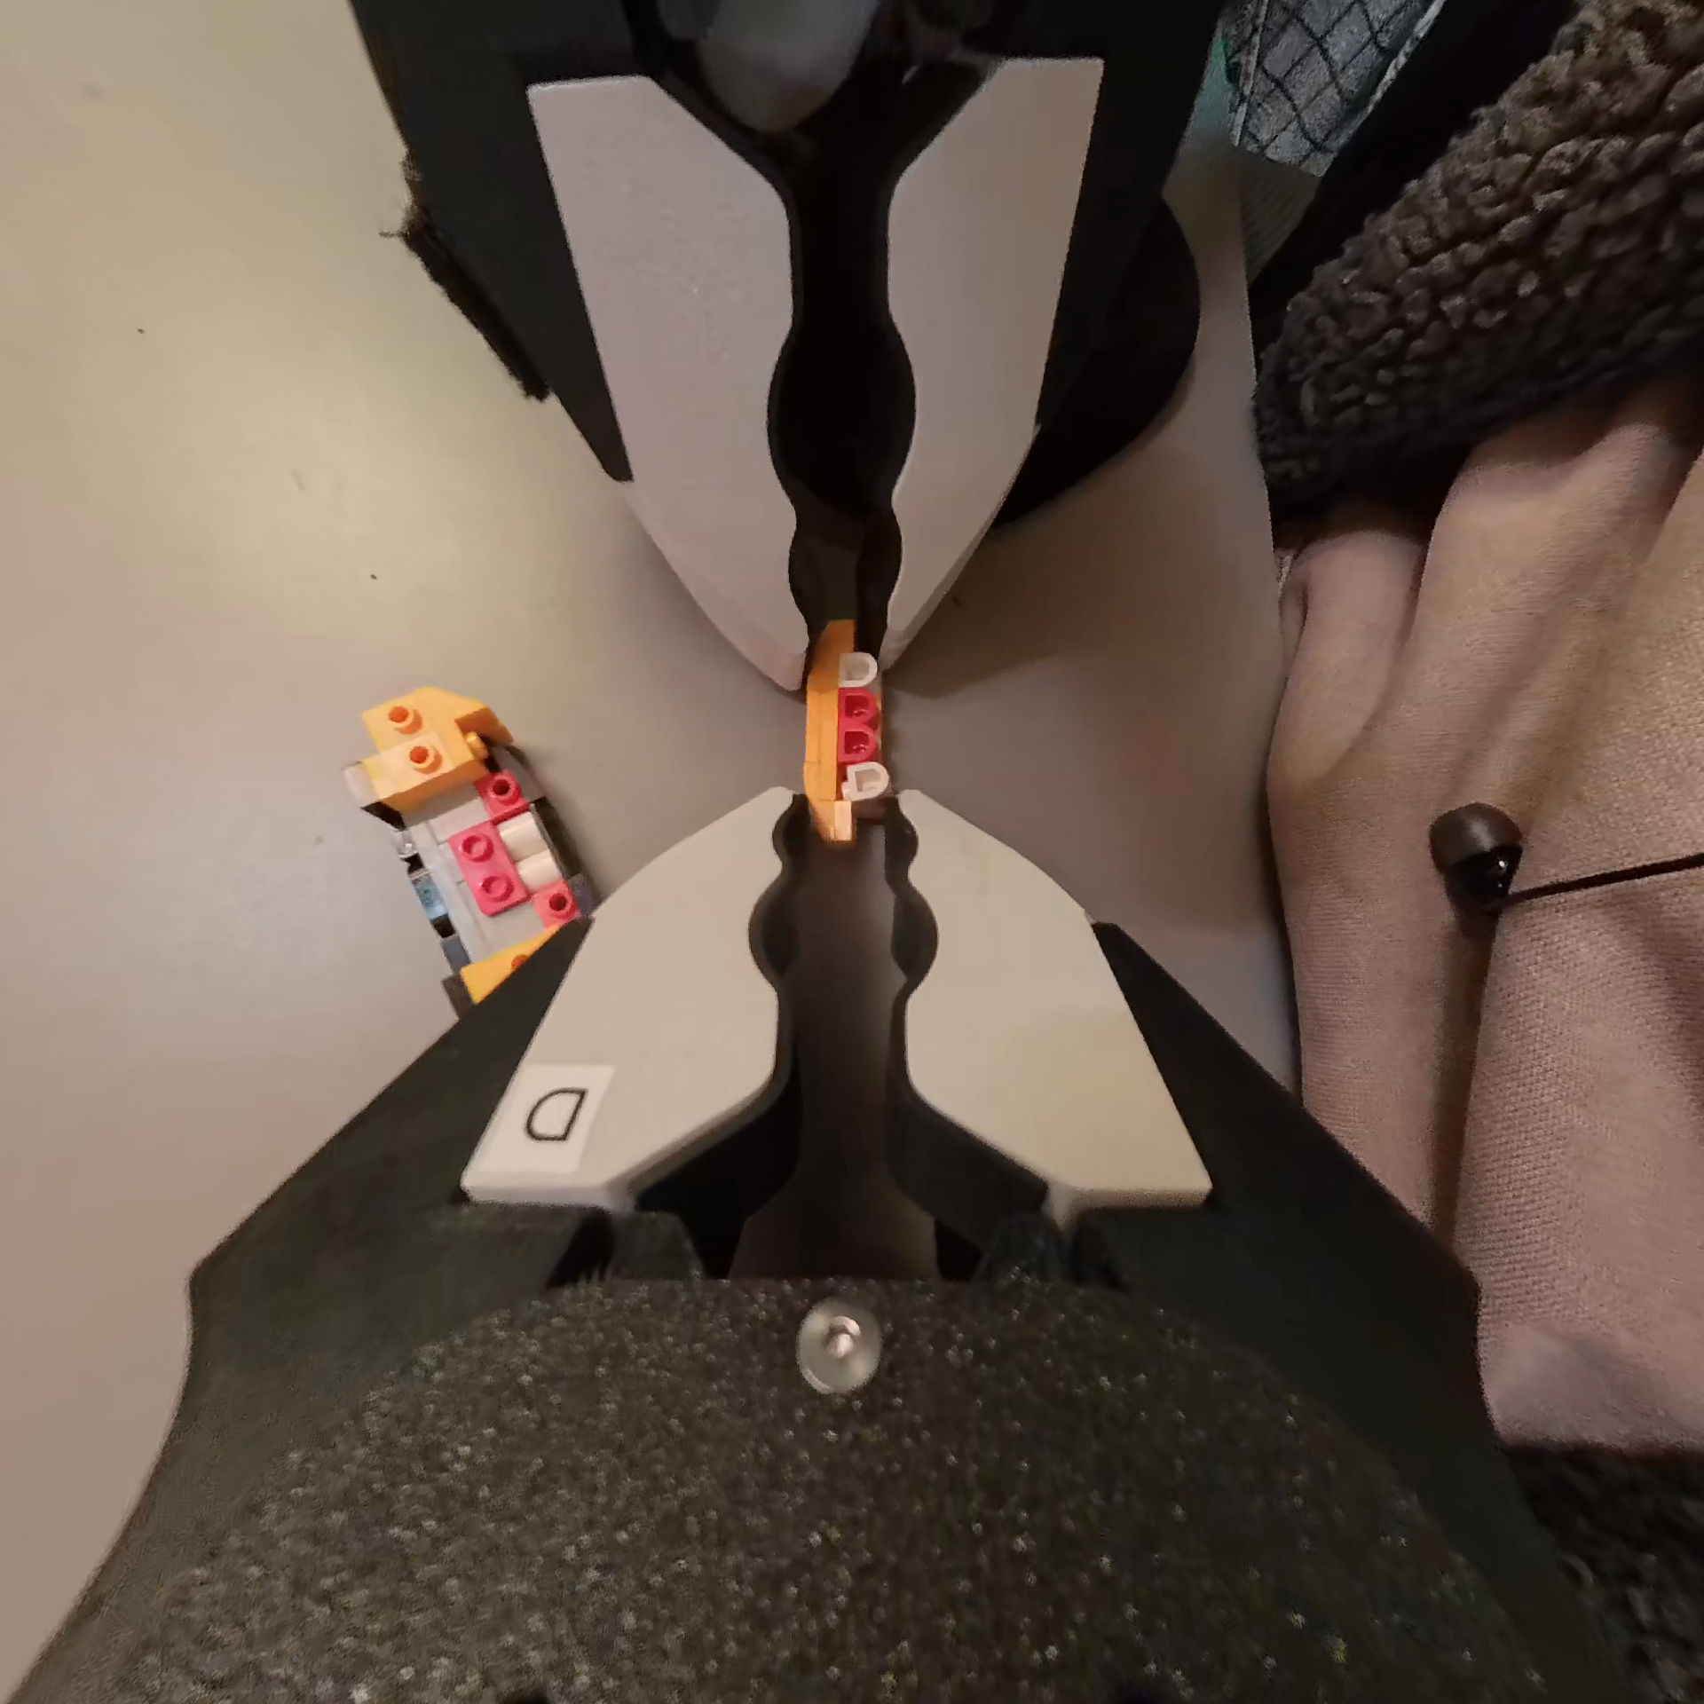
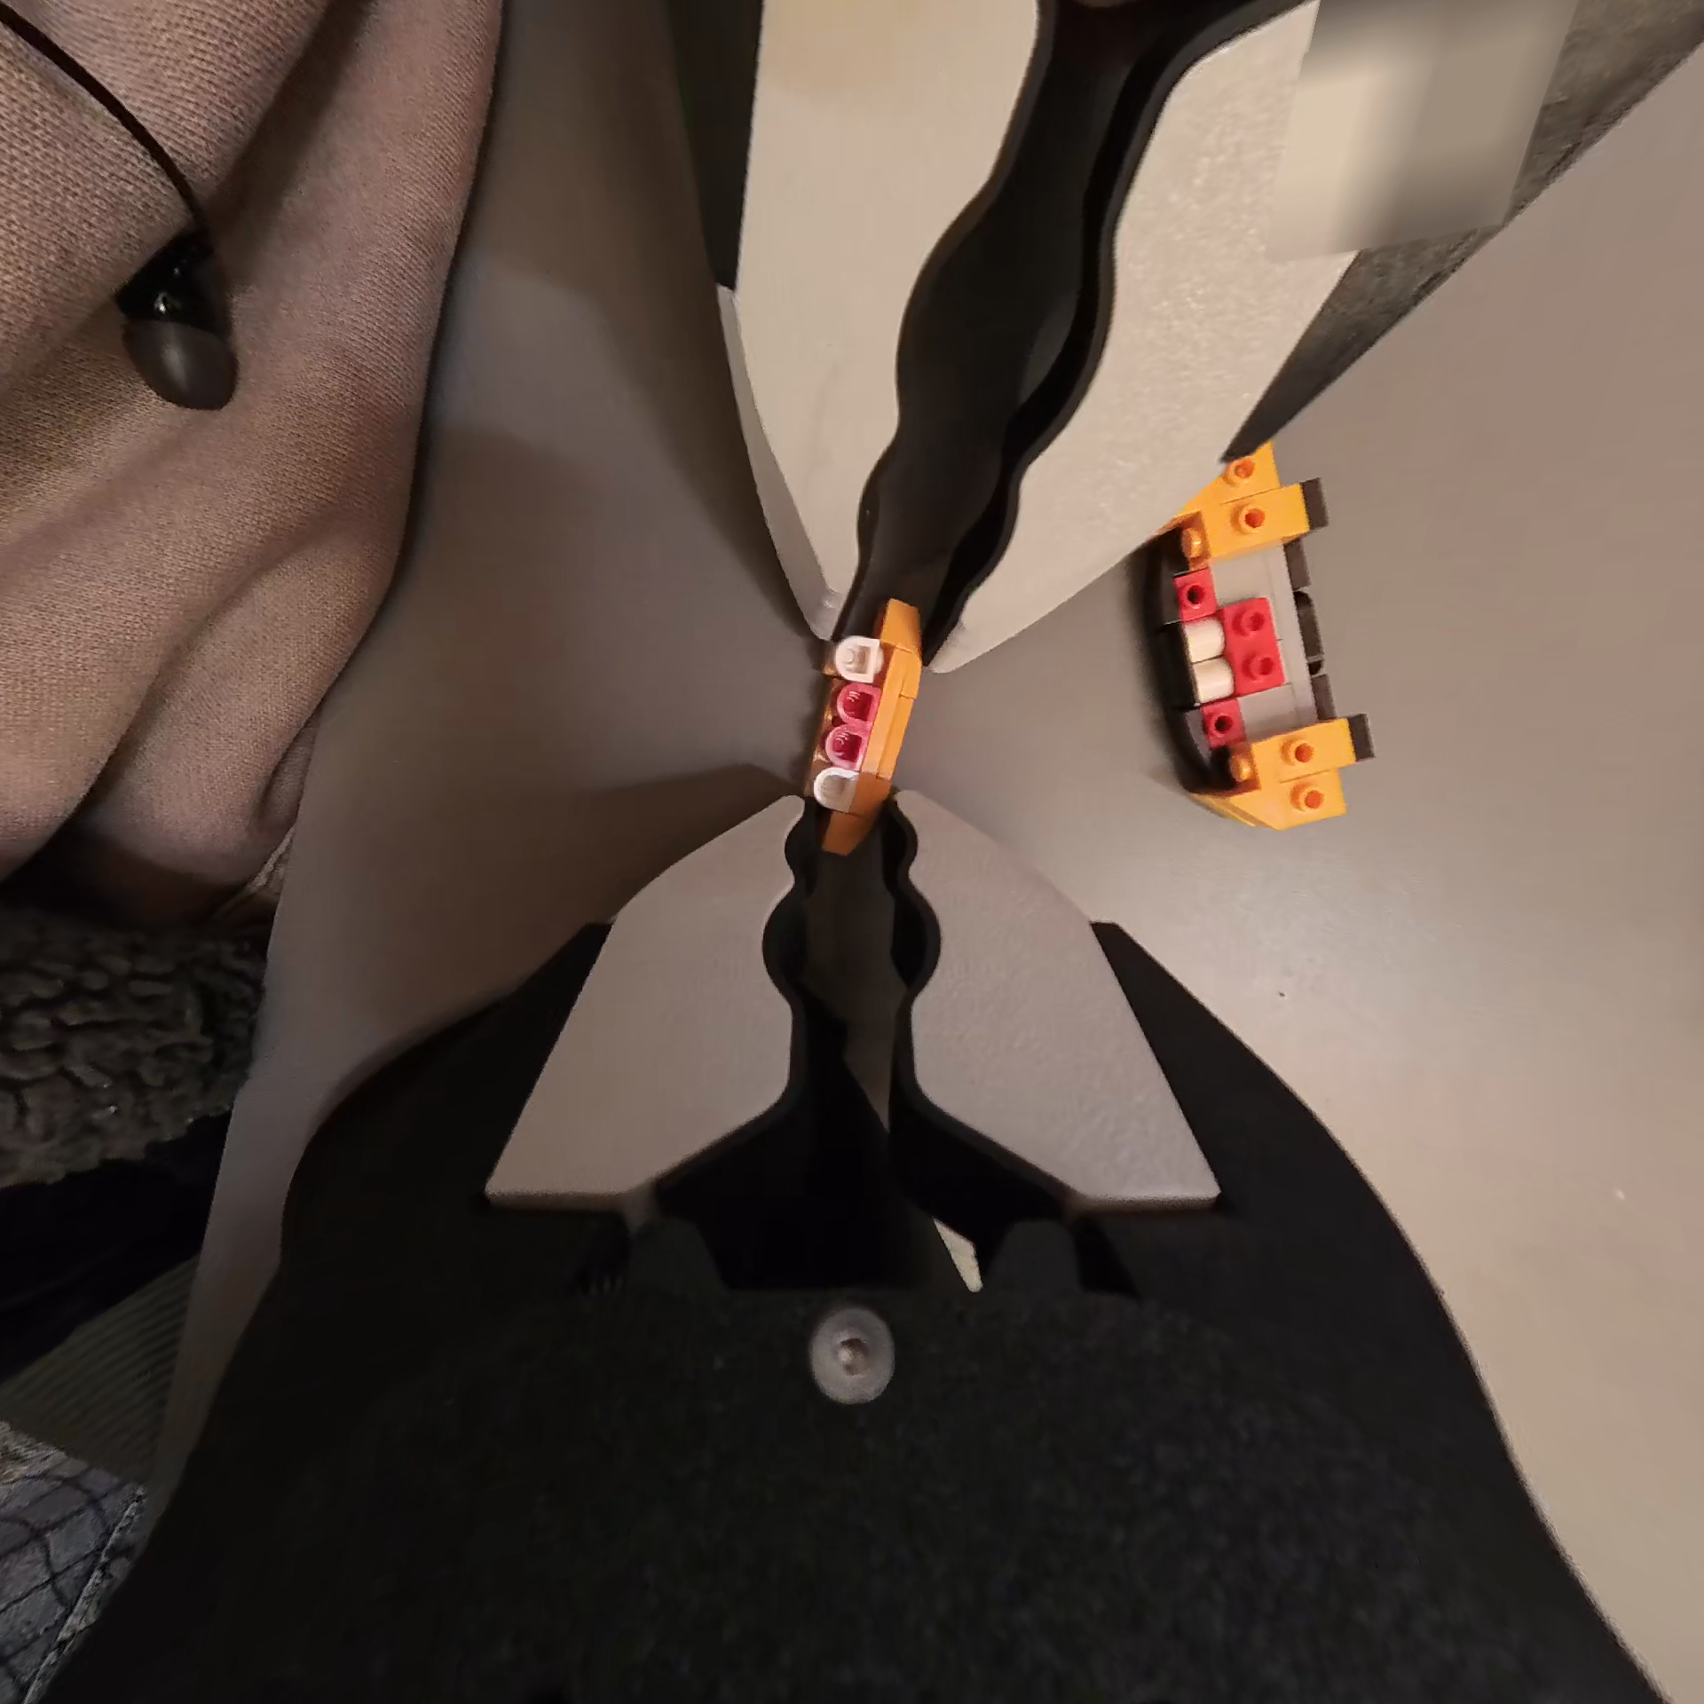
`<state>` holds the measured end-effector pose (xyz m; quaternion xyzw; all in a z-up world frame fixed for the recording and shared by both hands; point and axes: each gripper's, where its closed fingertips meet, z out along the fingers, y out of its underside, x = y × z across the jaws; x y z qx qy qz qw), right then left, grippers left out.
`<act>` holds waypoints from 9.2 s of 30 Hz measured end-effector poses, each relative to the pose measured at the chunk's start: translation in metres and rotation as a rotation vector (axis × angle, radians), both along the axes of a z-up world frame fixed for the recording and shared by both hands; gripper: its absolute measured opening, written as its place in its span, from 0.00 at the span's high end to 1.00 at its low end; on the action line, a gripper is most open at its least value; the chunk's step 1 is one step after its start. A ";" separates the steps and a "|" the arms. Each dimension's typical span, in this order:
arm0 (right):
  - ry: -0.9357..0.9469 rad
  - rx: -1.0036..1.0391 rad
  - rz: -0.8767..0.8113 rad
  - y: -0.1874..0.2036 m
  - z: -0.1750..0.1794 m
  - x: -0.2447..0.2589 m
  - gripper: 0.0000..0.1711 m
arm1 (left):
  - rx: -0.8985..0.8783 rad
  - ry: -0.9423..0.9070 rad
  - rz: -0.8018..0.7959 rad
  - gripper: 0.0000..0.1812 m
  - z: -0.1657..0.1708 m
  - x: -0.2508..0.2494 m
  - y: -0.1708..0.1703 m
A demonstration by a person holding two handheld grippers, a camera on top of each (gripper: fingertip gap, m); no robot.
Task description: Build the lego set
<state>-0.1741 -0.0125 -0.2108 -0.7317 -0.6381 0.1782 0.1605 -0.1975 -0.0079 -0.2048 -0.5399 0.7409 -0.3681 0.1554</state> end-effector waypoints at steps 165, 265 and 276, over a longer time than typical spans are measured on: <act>0.101 0.071 0.147 0.064 0.014 -0.025 0.91 | 0.063 -0.043 0.018 0.81 -0.001 -0.001 0.062; -0.255 0.166 0.203 0.058 0.007 -0.016 0.91 | 0.007 -0.087 0.010 0.81 0.003 -0.013 0.065; -0.268 0.160 0.191 0.062 0.007 -0.016 0.91 | -0.045 -0.110 0.067 0.84 0.010 -0.004 0.065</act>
